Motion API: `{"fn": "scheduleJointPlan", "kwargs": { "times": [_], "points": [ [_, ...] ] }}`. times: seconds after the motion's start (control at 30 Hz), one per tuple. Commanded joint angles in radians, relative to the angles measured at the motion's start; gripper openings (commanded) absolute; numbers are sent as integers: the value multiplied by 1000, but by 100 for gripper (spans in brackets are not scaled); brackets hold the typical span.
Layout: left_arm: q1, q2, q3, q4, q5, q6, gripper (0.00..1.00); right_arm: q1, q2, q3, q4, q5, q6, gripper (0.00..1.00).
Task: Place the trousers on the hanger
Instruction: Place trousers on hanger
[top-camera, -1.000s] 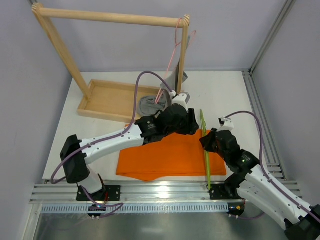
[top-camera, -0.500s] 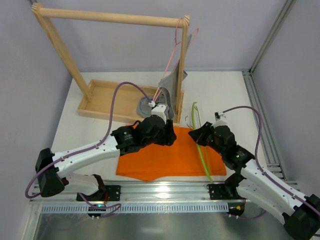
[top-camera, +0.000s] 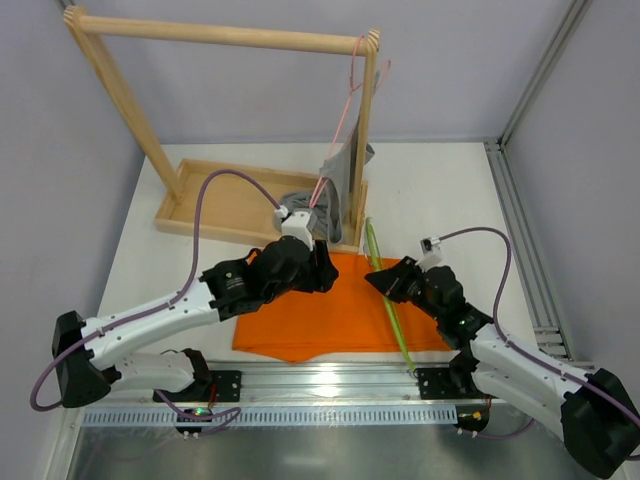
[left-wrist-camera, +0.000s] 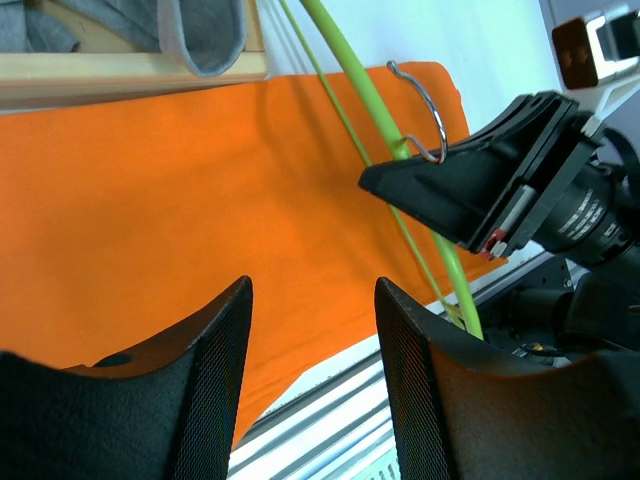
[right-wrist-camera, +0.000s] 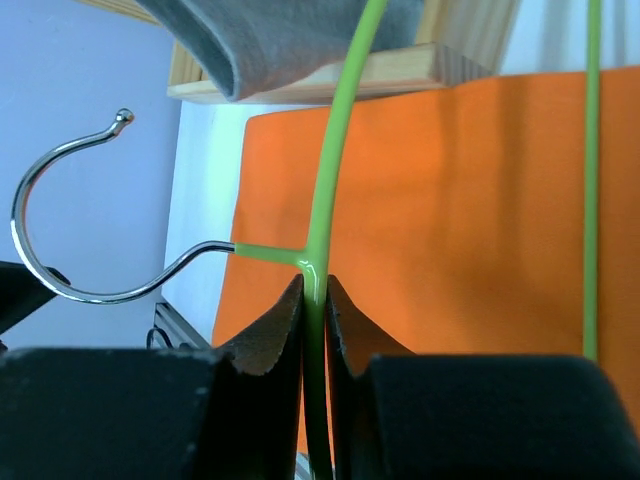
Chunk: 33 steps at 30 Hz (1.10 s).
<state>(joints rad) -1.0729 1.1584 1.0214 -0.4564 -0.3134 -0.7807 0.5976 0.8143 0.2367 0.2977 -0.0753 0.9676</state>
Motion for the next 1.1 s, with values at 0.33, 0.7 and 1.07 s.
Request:
{"fn": "scheduleJointPlan", "kwargs": {
  "times": [0.33,0.7,1.07],
  "points": [
    [4,222,137,194,96,26,53,-21,-234,42,-351,250,-188,43],
    [4,343,221,269,142,43,53,-21,-185,125,-460,301,-339,43],
    [4,362,240,243,146,37,53,-21,-150,142,-477,350,-385,36]
  ]
}}
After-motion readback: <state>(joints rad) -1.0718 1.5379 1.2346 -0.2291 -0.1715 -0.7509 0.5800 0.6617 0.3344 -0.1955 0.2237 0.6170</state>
